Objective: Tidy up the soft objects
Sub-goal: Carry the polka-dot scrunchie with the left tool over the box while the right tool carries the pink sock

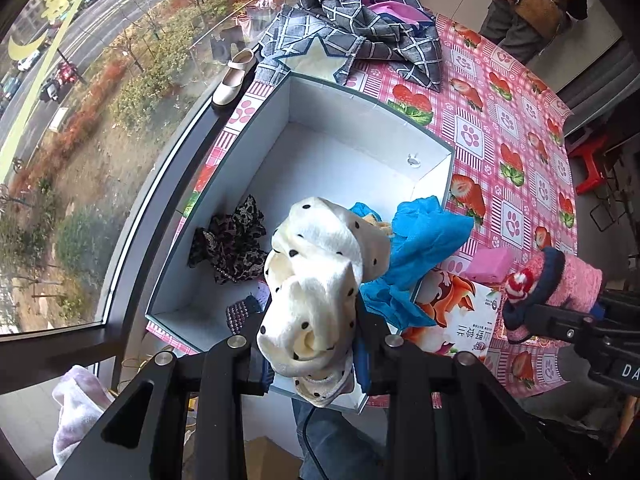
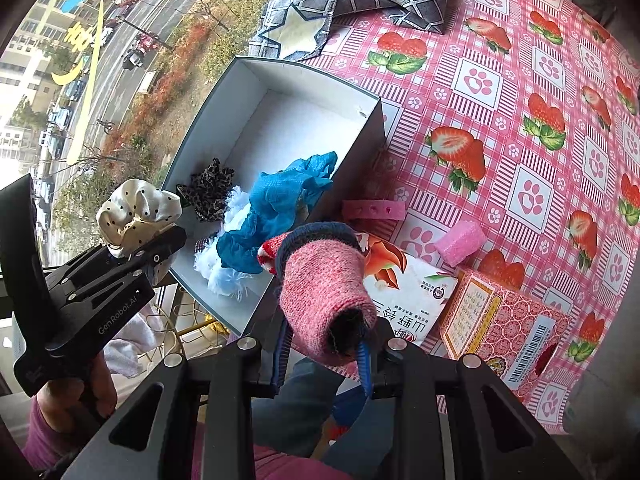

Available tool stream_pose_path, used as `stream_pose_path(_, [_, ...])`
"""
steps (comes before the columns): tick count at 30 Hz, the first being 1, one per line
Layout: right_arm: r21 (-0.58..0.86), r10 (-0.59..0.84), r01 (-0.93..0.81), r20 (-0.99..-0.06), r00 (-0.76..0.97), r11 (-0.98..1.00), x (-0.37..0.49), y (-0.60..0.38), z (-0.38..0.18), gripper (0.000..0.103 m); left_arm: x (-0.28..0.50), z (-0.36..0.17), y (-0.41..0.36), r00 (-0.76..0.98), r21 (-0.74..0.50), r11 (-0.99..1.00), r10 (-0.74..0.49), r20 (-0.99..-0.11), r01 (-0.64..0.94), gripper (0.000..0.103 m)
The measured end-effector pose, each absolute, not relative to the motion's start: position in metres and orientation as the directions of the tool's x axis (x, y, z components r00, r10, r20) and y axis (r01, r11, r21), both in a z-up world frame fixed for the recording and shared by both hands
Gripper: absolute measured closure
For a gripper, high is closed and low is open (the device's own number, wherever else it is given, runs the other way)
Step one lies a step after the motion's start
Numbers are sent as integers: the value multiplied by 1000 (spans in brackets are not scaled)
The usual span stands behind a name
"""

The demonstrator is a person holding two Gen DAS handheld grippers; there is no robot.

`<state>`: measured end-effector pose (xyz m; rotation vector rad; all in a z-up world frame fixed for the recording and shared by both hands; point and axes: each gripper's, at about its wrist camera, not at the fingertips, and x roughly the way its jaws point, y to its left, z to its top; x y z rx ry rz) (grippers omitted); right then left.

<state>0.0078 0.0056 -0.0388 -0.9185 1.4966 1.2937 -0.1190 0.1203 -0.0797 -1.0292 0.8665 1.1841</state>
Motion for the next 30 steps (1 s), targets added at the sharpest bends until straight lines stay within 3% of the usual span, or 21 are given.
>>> stream_pose_path(30, [282, 33, -947, -959, -280, 152, -5, 20, -40, 74, -138, -90, 129, 188, -193, 9, 280, -941, -981, 70])
